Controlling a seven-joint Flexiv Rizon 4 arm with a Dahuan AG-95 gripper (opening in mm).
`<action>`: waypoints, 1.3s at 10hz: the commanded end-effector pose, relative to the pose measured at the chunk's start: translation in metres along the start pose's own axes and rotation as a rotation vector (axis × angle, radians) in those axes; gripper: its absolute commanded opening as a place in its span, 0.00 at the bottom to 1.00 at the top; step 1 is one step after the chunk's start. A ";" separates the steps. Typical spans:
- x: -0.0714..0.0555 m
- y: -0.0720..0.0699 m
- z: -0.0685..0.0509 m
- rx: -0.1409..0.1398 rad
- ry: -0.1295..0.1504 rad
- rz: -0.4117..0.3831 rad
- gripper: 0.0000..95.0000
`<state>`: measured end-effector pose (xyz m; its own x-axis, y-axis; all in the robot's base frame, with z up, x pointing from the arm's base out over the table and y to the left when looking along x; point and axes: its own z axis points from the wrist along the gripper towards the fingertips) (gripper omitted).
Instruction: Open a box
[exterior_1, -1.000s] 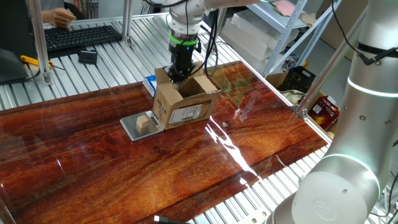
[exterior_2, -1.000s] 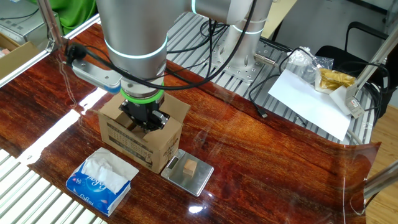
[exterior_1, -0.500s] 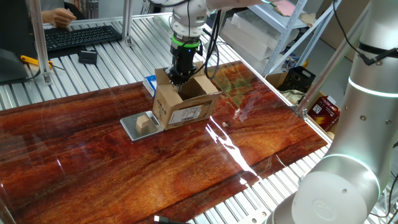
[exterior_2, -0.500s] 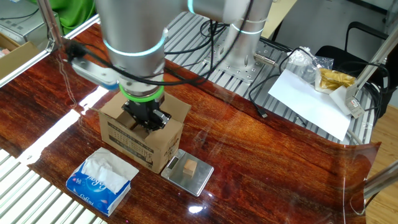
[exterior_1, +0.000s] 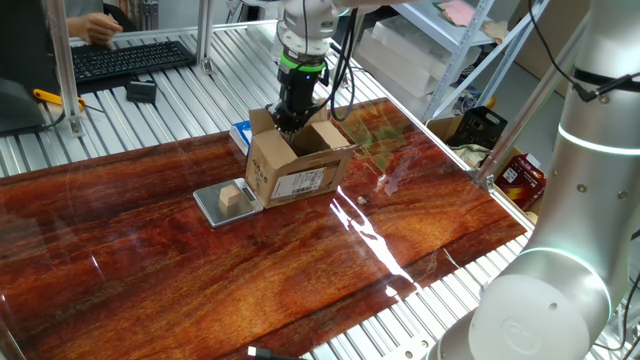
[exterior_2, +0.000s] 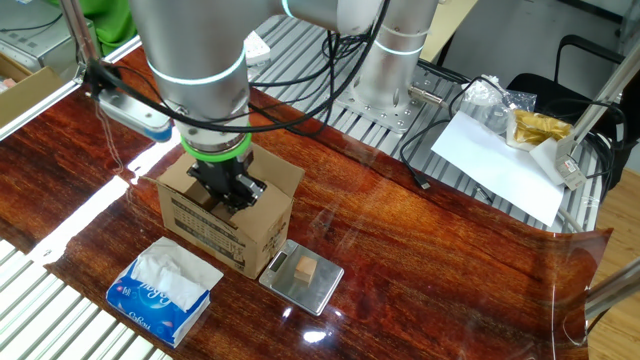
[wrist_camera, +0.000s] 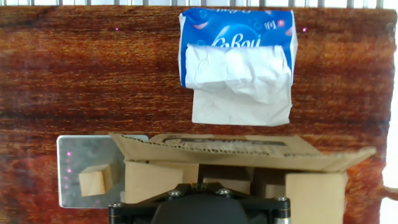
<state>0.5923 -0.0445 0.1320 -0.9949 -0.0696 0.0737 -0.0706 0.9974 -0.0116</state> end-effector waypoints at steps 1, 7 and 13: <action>-0.002 -0.007 0.000 0.036 -0.005 -0.050 0.00; -0.004 -0.010 -0.001 0.035 0.001 -0.055 0.00; -0.004 -0.010 -0.002 0.032 0.007 -0.041 0.00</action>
<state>0.5983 -0.0541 0.1333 -0.9906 -0.1088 0.0832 -0.1121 0.9930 -0.0369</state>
